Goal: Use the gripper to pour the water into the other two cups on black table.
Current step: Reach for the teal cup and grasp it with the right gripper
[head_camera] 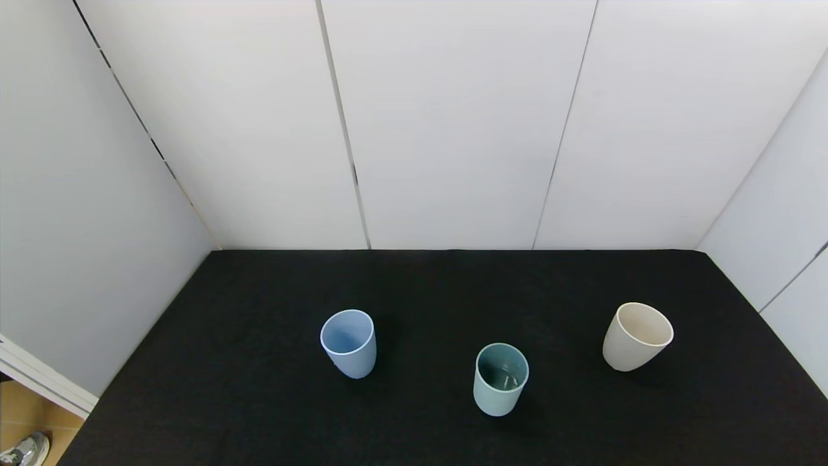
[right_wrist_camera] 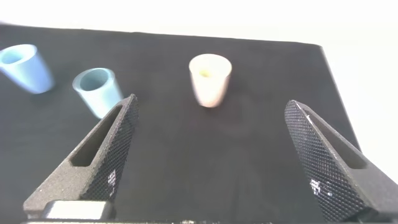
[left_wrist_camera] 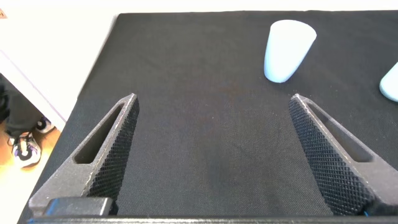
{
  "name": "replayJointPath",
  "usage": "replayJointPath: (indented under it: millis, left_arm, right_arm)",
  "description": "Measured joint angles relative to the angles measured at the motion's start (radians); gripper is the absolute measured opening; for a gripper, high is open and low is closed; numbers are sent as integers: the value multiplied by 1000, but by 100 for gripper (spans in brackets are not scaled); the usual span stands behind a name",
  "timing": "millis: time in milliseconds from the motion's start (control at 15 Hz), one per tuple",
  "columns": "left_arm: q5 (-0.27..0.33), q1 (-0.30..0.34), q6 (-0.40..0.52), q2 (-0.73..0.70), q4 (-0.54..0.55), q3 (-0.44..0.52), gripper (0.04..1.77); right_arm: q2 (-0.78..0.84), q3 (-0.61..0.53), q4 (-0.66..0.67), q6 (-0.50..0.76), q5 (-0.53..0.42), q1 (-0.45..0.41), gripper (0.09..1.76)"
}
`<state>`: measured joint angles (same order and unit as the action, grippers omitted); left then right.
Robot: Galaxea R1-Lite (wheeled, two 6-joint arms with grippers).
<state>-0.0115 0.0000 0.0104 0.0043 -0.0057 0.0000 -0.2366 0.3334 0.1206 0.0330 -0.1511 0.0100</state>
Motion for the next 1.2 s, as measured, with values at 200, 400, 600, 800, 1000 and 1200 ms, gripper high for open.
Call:
replayJointPath:
  millis: [200, 400, 600, 800, 1000, 1200]
  left_arm:
    - [0, 0, 0, 0, 0, 0, 172]
    - [0, 0, 0, 0, 0, 0, 172]
    - [0, 0, 0, 0, 0, 0, 172]
    - [0, 0, 0, 0, 0, 0, 172]
    - [0, 0, 0, 0, 0, 0, 172]
    - [0, 0, 0, 0, 0, 0, 172]
  right_arm:
    - [-174, 64, -2, -65, -88, 3, 171]
    - [-357, 95, -30, -170, -151, 5, 171]
    - [-520, 125, -111, -192, -184, 23, 171]
    - [-666, 165, -171, -194, -185, 64, 171]
    - [-809, 218, -222, -171, -184, 108, 171]
    - [-947, 264, -283, -160, -176, 154, 171]
